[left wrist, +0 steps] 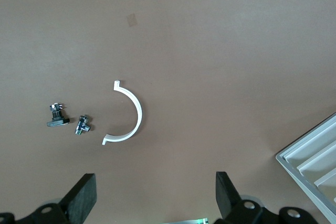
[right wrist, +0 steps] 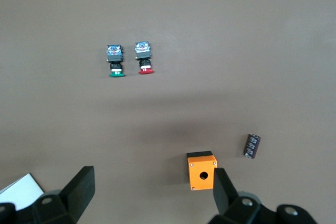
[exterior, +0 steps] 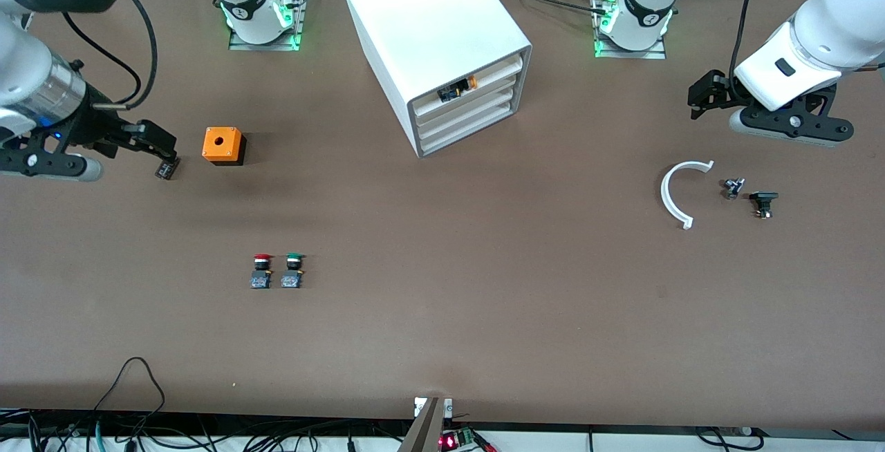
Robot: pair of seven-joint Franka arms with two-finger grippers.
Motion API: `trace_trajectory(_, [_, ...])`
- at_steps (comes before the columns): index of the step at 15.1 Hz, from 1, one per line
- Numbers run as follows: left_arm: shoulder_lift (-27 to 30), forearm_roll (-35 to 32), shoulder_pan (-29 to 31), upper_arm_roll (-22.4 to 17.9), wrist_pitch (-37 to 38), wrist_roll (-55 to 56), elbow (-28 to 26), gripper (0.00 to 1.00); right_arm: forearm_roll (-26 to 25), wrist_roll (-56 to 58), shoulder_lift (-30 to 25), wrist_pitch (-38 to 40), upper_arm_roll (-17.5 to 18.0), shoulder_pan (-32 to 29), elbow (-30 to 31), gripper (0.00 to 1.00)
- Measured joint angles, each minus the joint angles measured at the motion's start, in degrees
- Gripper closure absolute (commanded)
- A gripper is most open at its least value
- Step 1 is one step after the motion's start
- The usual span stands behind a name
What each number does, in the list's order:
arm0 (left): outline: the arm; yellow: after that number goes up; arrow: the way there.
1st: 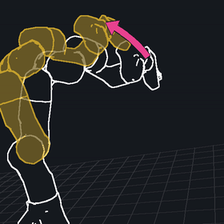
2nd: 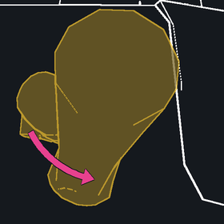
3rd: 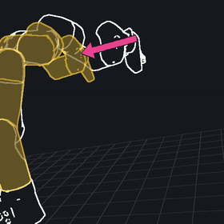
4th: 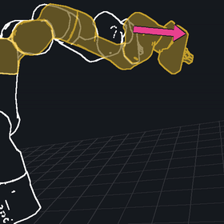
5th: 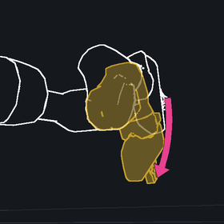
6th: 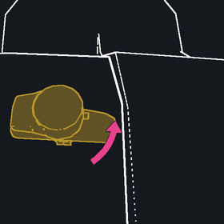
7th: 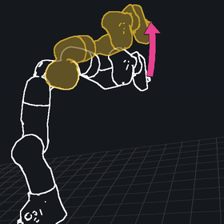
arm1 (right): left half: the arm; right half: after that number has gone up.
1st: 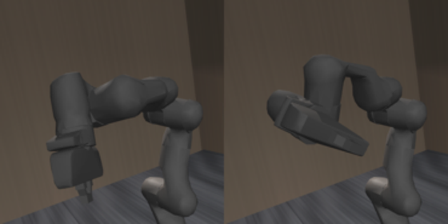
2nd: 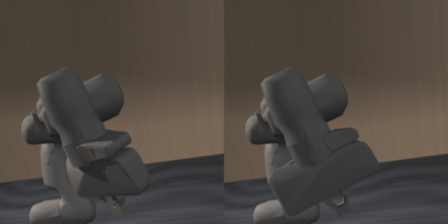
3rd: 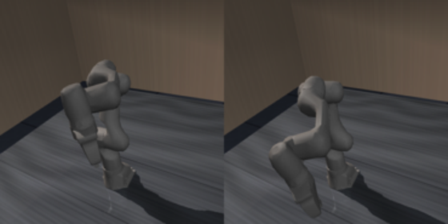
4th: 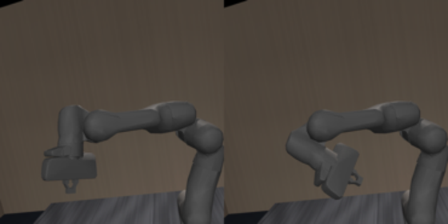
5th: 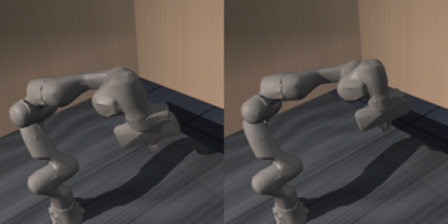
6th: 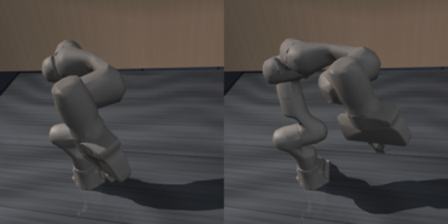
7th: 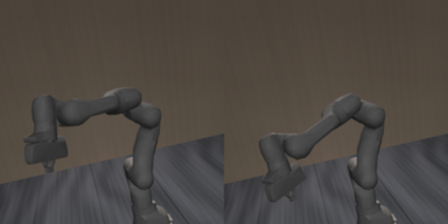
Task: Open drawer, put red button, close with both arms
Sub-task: 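Move the right gripper toward the red push-button switch, then lower the right gripper and grasp the red push-button switch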
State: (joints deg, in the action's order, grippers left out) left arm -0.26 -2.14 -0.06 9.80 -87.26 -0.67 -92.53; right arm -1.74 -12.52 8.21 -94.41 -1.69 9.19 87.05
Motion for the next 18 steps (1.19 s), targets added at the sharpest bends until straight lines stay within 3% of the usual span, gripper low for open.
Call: trace_trajectory(18, [0.0, 0.0, 0.0, 0.1, 0.0, 0.0, 0.0, 0.00, -0.7, 0.0, 18.0, -17.8, -0.4, -0.8, 0.1, 0.00])
